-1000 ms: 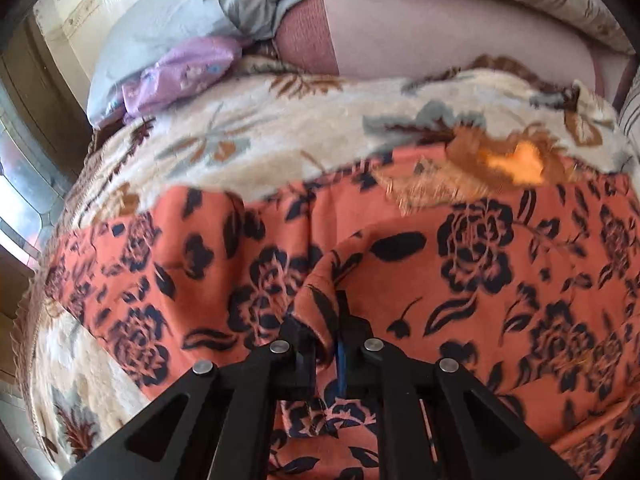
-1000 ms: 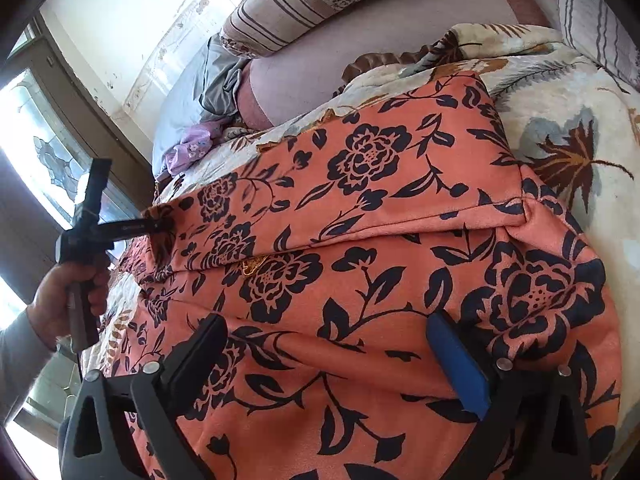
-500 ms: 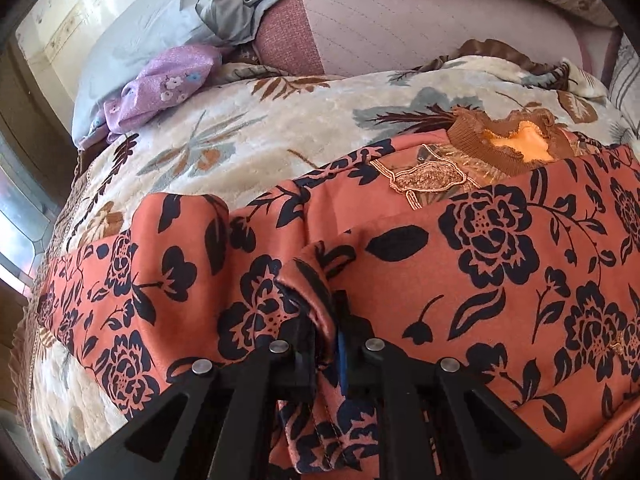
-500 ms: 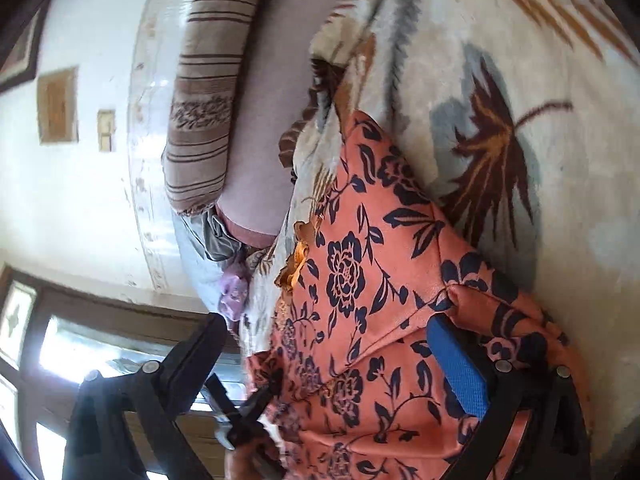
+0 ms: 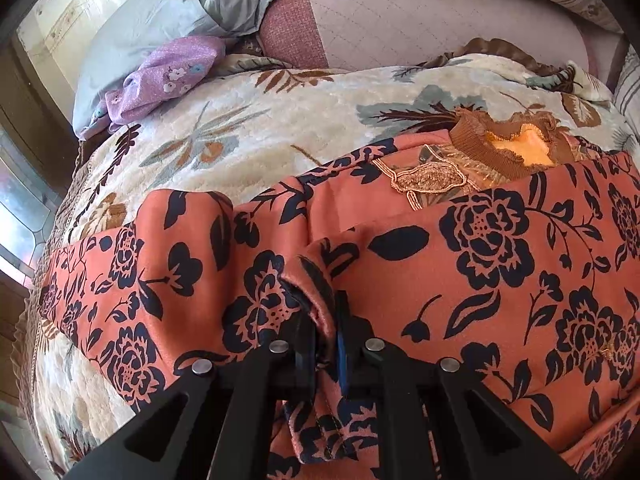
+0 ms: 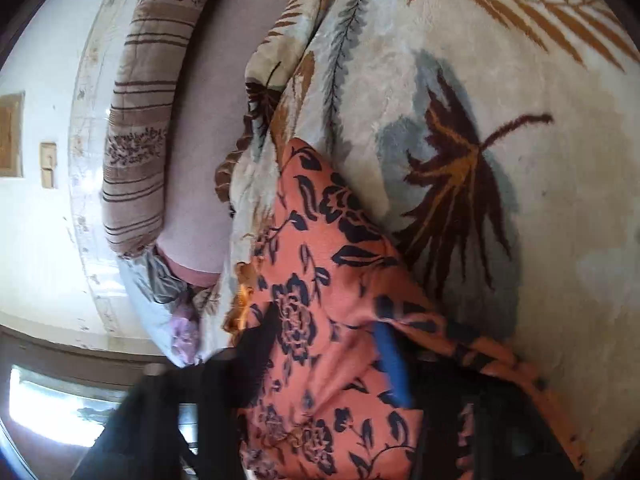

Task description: Fold small clothes

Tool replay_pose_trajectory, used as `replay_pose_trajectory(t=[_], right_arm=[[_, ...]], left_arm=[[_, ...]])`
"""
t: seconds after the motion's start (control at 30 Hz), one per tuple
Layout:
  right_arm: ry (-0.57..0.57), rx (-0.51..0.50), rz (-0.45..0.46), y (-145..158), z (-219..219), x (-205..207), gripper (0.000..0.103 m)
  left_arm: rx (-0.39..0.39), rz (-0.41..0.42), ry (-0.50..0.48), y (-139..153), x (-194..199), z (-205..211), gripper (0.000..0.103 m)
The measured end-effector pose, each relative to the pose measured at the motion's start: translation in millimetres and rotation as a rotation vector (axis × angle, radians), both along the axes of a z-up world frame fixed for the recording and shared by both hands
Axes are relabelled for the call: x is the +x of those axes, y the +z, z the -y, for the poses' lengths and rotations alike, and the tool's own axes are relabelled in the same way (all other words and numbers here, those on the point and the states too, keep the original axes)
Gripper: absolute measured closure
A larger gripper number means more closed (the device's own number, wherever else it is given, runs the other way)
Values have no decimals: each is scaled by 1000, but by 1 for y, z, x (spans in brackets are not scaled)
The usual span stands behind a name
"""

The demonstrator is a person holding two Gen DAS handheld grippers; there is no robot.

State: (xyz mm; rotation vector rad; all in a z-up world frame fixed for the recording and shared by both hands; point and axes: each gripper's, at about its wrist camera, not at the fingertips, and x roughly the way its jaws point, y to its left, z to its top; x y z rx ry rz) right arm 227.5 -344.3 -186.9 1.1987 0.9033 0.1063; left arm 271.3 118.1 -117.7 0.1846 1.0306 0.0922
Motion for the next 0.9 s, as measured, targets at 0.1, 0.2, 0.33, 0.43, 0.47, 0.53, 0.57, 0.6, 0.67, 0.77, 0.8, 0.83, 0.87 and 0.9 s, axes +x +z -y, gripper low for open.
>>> replay_pose_trajectory(t=[0.1,0.2,0.33,0.43,0.47,0.53,0.57,0.6,0.67,0.77,0.8,0.83,0.87,0.9], right_arm=[[-7,-53,1,-2,13,-7,80],[-9,8,5,-11,22,-11,79],[8,134,66,-9,15,-21,23],[20,148,82,4,3,-19,13],[21,164,63,1,0,-14,13],[-1,191,-6,-14,-2,-8,14],[-15,189,-17,-19,0,-4,20],[-25,157,-13,-18,2,-2,28],[-33,46,-5,-6,9,-1,72],[-21,-72,-5,-2,14,-8,78],[16,-121,-29,-7,10,-7,80],[60,-140,-30,-15,6,-5,80],[72,-147,0,-14,6,-8,80],[94,-138,21,-10,8,-8,73]], left_arm=[[5,6,-13,5,-4,1,93],[17,1,-17,4,-6,3,93],[20,-6,-7,-2,-4,3,93],[29,-4,-9,-4,-3,5,93],[32,-4,-10,-4,-3,6,93],[31,-4,-14,-4,-4,6,93],[29,-6,-15,-4,-4,5,93],[28,-8,-17,-3,-4,5,93],[23,-7,-19,0,-5,5,93],[3,19,-28,6,-10,7,93],[11,26,-25,5,-11,9,93],[34,19,-25,-2,-11,12,93],[58,6,-31,-10,-10,15,93],[88,30,-39,-13,-12,18,93]])
